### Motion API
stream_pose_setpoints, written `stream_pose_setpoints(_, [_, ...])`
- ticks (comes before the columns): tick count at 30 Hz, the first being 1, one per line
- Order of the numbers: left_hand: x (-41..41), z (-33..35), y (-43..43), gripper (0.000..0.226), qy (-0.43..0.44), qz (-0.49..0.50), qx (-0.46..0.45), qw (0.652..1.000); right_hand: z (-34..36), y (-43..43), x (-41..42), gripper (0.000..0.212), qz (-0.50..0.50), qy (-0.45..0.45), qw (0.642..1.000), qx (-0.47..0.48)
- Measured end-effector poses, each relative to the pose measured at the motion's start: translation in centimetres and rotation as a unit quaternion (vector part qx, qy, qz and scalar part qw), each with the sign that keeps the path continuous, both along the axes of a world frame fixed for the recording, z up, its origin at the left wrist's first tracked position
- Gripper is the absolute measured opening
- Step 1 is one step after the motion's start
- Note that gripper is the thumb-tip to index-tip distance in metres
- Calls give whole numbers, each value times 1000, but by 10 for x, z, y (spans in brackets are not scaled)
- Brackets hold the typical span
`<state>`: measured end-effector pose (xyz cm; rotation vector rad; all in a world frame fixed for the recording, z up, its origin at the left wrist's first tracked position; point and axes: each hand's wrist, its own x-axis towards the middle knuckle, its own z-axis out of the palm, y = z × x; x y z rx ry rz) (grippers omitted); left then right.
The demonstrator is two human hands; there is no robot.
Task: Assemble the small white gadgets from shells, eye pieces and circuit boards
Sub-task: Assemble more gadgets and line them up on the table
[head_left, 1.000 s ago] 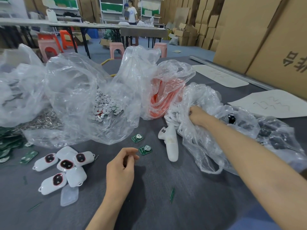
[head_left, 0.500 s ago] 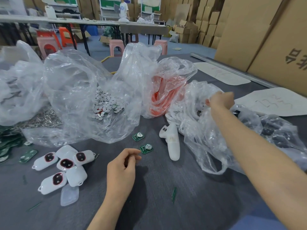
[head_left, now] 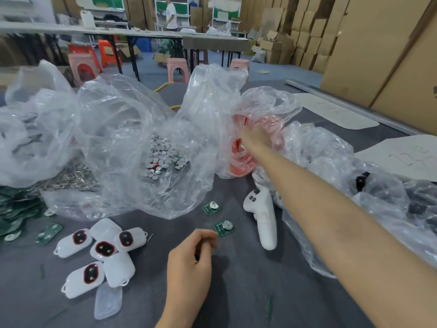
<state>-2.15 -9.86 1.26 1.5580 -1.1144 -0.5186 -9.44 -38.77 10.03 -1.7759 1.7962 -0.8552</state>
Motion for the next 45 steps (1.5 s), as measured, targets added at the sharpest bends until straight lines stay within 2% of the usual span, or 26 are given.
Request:
stream_pose_setpoints(1, [0,0,-1,44,-5,-2,-3,1000,-3,-4,2,51,3,24,1000,7])
stream_pose_setpoints(4, [0,-2,-3,44,-13,-9,-8,1000,-12,-13,6,18,36,145,989,16])
stream_pose_setpoints(6, [1,-4,-3,47,-17,-13,-9,1000,-16,-15,8,15,78,213,974,25])
stream_pose_setpoints(8, [0,-4,-3,49,-22,-14,-7,1000,-13,-15,9,14,115,243,963,32])
stream_pose_setpoints(14, [-1,-1,-2,49,-26,-16,1,1000,-13,-17,8,10,122,191,973,42])
stream_pose_setpoints(18, [0,-1,-2,47,-23,-17,6,1000,-19,-15,1,8,63,6,998,23])
stream_pose_setpoints(22, [0,-1,-2,46,-18,-19,7,1000,-16,-11,-9,17,25,-72,997,-35])
stream_pose_setpoints(24, [0,-1,-1,44,-18,-19,7,1000,-14,-9,-12,28,7,-111,994,-23])
stream_pose_setpoints(26, [0,-2,-1,42,-23,-19,9,1000,-10,-6,-17,28,-16,-139,990,-7])
stream_pose_setpoints(29, [1,-2,-1,42,-28,-18,8,999,-7,0,-24,29,10,-109,994,-19])
stream_pose_setpoints(35, [2,-3,1,43,-19,-20,1,1000,2,6,-23,10,66,-27,996,-47])
stream_pose_setpoints(42, [6,-2,3,42,15,-26,-7,1000,12,-10,-17,10,75,-62,995,-8])
stream_pose_setpoints(45, [6,-3,2,44,13,-26,-9,1000,9,-15,-18,17,66,-85,993,40])
